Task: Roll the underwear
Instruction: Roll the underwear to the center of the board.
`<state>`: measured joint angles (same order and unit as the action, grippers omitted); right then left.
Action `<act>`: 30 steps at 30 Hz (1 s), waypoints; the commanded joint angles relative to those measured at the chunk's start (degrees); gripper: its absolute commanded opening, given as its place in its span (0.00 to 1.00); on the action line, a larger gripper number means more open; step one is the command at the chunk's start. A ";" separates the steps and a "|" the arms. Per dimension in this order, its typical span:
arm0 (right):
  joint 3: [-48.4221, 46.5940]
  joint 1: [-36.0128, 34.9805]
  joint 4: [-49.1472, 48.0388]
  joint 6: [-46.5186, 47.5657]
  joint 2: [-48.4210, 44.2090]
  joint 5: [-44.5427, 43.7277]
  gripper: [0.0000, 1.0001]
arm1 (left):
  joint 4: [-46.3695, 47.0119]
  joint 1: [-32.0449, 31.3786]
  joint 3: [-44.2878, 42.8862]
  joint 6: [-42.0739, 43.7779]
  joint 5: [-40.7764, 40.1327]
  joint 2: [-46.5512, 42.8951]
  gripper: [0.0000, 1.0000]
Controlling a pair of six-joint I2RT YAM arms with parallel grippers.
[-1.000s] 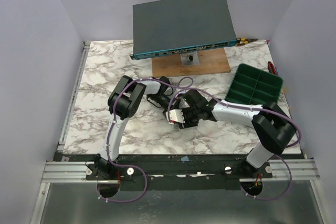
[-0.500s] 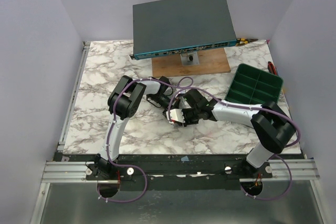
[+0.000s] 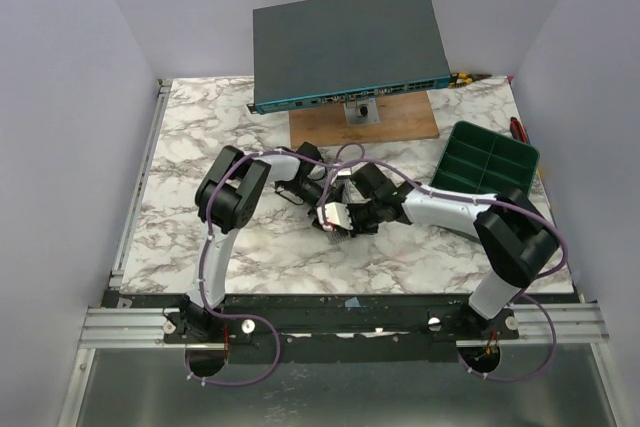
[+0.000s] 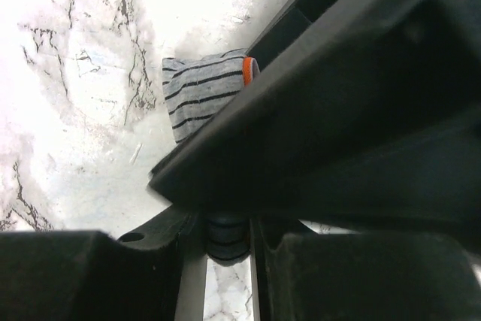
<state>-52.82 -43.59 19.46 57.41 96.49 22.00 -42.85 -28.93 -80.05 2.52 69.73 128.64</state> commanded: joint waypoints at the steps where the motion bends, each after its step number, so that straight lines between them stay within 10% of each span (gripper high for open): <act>1: 4.01 0.10 9.80 -2.45 4.88 2.44 0.01 | 3.58 1.74 3.76 -0.11 -6.31 -3.72 0.71; 6: 3.57 0.24 11.23 -3.48 4.87 3.79 0.01 | 4.96 4.16 6.27 -0.93 -7.56 -7.25 0.99; 30: -14.72 5.13 33.63 -2.64 20.39 18.29 0.01 | 9.67 14.78 26.28 10.25 -28.43 -44.18 0.92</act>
<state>-67.85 -38.79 36.21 54.50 107.72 35.55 -38.61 -14.00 -57.98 9.37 49.17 93.38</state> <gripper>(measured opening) 0.210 0.936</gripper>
